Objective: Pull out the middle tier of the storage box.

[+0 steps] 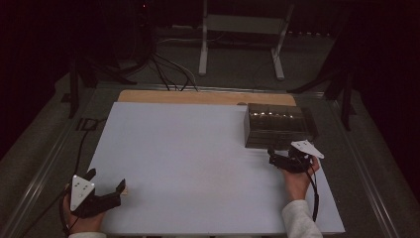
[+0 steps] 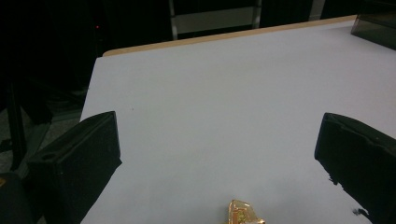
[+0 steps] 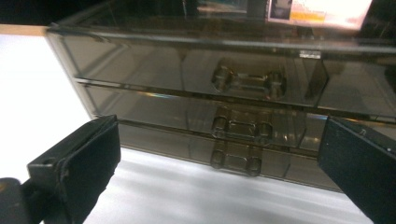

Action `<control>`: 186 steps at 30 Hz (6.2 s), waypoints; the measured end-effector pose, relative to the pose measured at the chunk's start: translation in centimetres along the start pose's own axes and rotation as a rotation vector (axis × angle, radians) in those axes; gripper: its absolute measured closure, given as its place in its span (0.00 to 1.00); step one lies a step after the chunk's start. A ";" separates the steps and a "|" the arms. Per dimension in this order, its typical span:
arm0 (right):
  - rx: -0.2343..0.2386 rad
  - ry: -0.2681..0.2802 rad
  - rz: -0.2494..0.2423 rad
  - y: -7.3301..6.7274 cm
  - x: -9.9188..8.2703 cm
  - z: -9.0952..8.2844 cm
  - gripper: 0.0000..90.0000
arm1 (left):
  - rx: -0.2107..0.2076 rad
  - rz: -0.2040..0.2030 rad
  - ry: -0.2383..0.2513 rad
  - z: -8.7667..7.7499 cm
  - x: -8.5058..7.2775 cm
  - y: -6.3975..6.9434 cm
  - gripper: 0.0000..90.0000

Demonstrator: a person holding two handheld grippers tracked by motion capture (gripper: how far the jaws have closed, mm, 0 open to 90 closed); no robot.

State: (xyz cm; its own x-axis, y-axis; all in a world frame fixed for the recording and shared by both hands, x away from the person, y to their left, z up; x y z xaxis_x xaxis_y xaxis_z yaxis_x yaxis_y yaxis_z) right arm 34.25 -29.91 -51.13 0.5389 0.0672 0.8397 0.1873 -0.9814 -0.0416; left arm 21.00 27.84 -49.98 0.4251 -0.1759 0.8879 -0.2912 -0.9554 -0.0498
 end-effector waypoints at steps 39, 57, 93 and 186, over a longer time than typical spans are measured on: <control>-0.208 -0.041 0.078 -0.2 -0.4 1.9 0.44 | -0.004 0.005 -0.005 0.1 0.0 0.0 0.02; -0.206 -0.016 0.090 -1.1 -0.4 1.7 0.62 | -0.004 0.007 -0.007 0.1 0.0 0.1 0.02; -0.169 -0.071 0.062 -1.0 -1.3 -0.9 0.54 | 0.002 0.004 -0.003 0.0 0.0 0.0 0.02; 0.140 -0.247 -0.161 2.2 4.0 -2.2 0.04 | 0.003 0.000 -0.006 0.0 0.0 0.0 0.02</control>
State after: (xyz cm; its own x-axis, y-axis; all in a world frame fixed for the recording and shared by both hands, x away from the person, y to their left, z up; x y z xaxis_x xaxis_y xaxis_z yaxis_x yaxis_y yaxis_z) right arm 34.99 -32.19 -46.69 0.6729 0.2777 0.6857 0.3881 -0.9216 -0.0076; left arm 21.02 27.88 -50.00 0.4304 -0.1771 0.8851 -0.2883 -0.9562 -0.0511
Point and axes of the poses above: each handheld gripper's, and its own axes: z roughly forward along the jaws, x roughly out of its top, y roughly to its right, the point moved 1 cm from there along z, roughly forward along the jaws, and after that the axes turned 6 degrees about -y, right-handed, at the moved point
